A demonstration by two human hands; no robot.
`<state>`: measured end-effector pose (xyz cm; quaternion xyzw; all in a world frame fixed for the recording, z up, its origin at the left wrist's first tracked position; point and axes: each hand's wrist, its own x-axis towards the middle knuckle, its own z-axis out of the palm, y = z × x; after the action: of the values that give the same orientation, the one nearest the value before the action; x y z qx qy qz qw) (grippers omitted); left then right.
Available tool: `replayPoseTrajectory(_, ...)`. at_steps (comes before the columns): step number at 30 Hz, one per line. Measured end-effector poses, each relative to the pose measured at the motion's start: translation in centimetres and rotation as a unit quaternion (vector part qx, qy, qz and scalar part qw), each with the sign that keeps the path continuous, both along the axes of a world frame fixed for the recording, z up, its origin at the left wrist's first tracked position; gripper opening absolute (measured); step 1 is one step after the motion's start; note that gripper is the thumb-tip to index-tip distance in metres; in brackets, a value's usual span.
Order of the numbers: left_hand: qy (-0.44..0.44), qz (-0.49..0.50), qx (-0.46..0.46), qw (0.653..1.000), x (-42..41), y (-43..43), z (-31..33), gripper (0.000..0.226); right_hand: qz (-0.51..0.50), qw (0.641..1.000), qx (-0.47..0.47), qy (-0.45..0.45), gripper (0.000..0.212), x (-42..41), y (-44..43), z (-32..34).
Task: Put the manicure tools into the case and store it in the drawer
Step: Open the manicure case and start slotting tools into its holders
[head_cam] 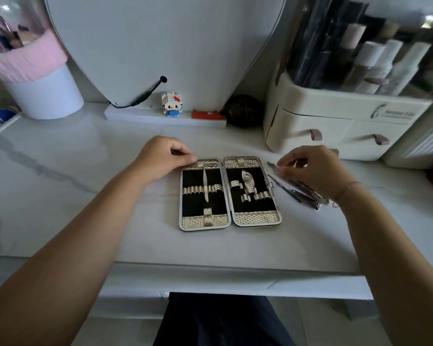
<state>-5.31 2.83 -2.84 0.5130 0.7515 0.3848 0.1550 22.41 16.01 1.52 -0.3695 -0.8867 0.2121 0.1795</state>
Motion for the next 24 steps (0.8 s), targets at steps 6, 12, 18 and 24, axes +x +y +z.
replayPoseTrajectory(6,-0.018,0.011,0.011,1.0,0.1,-0.2,0.0,0.006,-0.032,0.998,0.018,-0.041,0.008,1.0,-0.3,-1.8)
replayPoseTrajectory(12,-0.021,0.016,0.013,1.0,0.1,-0.1,-0.2,0.006,-0.055,0.995,0.007,-0.086,0.011,0.3,-0.1,-1.7)
replayPoseTrajectory(18,-0.019,0.016,0.013,1.0,0.1,0.0,-0.2,0.006,-0.048,0.986,0.021,-0.157,0.012,-0.4,-1.1,-0.9)
replayPoseTrajectory(24,-0.022,0.017,0.012,1.0,0.1,-0.1,-0.2,0.008,-0.03,0.983,-0.011,-0.179,0.029,-0.1,-1.5,-0.8)
